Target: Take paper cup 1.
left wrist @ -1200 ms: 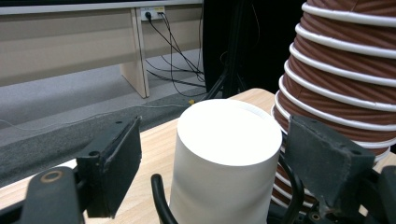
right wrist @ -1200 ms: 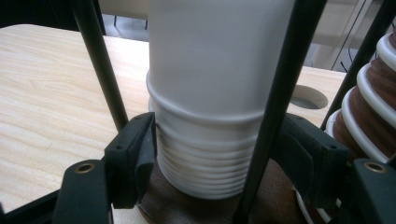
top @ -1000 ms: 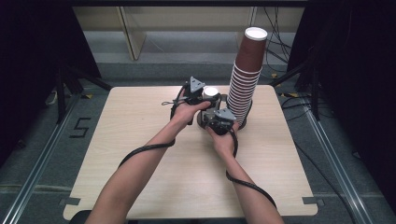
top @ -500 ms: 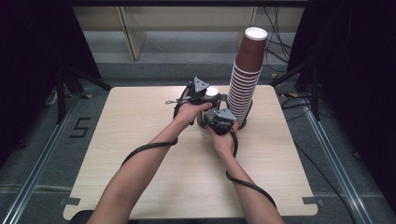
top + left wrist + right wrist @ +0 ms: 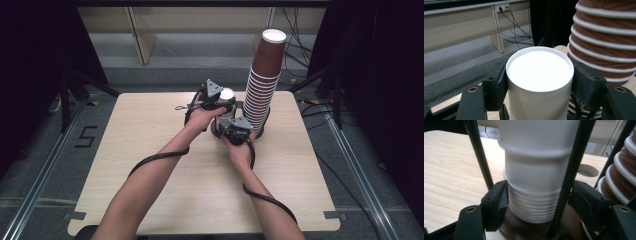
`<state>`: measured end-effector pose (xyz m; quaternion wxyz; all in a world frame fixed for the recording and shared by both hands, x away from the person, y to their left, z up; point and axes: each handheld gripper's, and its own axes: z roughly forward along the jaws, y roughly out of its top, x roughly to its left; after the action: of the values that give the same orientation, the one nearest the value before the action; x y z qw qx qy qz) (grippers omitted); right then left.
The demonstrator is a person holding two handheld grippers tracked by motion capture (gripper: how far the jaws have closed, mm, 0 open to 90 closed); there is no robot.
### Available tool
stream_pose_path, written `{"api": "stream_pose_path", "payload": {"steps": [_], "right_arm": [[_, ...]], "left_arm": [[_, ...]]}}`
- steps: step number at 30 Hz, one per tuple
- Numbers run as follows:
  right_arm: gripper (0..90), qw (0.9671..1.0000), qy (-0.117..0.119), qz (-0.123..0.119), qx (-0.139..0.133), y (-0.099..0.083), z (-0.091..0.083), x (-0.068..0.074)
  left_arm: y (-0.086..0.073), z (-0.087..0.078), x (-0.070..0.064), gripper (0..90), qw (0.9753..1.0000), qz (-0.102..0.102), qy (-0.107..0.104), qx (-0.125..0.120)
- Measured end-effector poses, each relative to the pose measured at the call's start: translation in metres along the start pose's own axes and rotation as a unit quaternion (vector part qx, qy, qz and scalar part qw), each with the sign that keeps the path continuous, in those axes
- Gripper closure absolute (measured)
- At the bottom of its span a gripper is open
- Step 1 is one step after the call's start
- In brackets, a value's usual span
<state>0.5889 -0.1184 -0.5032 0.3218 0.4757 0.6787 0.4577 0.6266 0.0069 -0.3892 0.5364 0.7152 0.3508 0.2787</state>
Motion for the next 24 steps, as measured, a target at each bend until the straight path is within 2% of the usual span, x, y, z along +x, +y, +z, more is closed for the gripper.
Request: {"api": "stream_pose_path", "payload": {"steps": [1,2,5,6,7,8,9,10,11,12,13,14,15,17,18,20,21,22,24], "right_arm": [[30.2,1.0000,0.000,-0.001,-0.008,0.000,0.000,-0.001],[29.5,1.0000,0.004,-0.001,0.001,0.001,-0.001,-0.001],[28.9,1.0000,0.001,-0.010,-0.002,0.001,-0.003,-0.002],[28.4,1.0000,0.003,-0.001,0.002,0.002,-0.005,-0.001],[28.1,1.0000,0.008,-0.003,0.002,0.002,-0.005,-0.001],[28.0,1.0000,0.004,-0.002,-0.002,0.002,-0.006,-0.001],[27.9,0.9999,0.015,-0.005,0.006,0.002,-0.008,-0.002],[27.7,0.9998,0.005,-0.018,0.001,0.001,-0.008,-0.003],[27.3,0.9999,0.007,-0.011,0.004,0.002,-0.010,-0.002],[27.3,0.9997,0.006,-0.024,0.004,0.002,-0.011,-0.004],[27.2,0.9997,0.014,-0.017,0.005,0.003,-0.013,-0.003],[26.7,0.9996,0.014,-0.024,0.007,0.003,-0.014,-0.004],[26.3,0.9996,0.025,-0.015,0.006,0.004,-0.017,-0.002],[25.7,0.9992,0.024,-0.033,-0.006,0.004,-0.018,-0.004],[25.4,0.9992,0.034,-0.023,0.002,0.006,-0.022,-0.003],[24.6,0.9990,0.032,-0.030,-0.002,0.008,-0.026,-0.004],[24.1,0.9985,0.041,-0.036,0.002,0.009,-0.029,-0.006],[23.5,0.9984,0.046,-0.033,0.002,0.010,-0.032,-0.006],[22.8,0.9980,0.053,-0.034,0.001,0.011,-0.040,-0.006]], "left_arm": [[0.000,0.000,0.000,33.8,1.0000,0.000,0.000,0.000],[0.004,-0.004,-0.001,33.8,1.0000,0.001,0.000,-0.006],[0.011,-0.011,-0.003,33.7,0.9999,0.008,0.002,-0.015],[0.013,-0.013,-0.004,33.7,0.9998,0.011,0.002,-0.016],[0.014,-0.015,-0.004,33.7,0.9998,0.010,0.004,-0.018],[0.016,-0.017,-0.004,33.7,0.9997,0.009,0.007,-0.019],[0.018,-0.019,-0.004,33.7,0.9997,0.006,0.008,-0.022],[0.019,-0.021,-0.003,33.7,0.9997,0.007,0.009,-0.022],[0.021,-0.022,-0.003,33.7,0.9996,0.006,0.010,-0.024],[0.022,-0.025,-0.003,33.7,0.9996,0.005,0.011,-0.027],[0.024,-0.027,-0.004,33.7,0.9995,0.005,0.010,-0.030],[0.026,-0.029,-0.004,33.7,0.9995,0.006,0.009,-0.031],[0.027,-0.032,-0.004,33.7,0.9994,0.009,0.009,-0.034],[0.031,-0.037,-0.005,33.7,0.9992,0.010,0.007,-0.038],[0.032,-0.040,-0.005,33.7,0.9991,0.013,0.008,-0.040],[0.037,-0.047,-0.004,33.7,0.9986,0.025,0.010,-0.046],[0.038,-0.050,-0.003,33.7,0.9985,0.028,0.011,-0.046],[0.039,-0.055,-0.003,33.7,0.9984,0.032,0.011,-0.045],[0.040,-0.063,-0.004,33.7,0.9987,0.028,0.008,-0.041]]}}
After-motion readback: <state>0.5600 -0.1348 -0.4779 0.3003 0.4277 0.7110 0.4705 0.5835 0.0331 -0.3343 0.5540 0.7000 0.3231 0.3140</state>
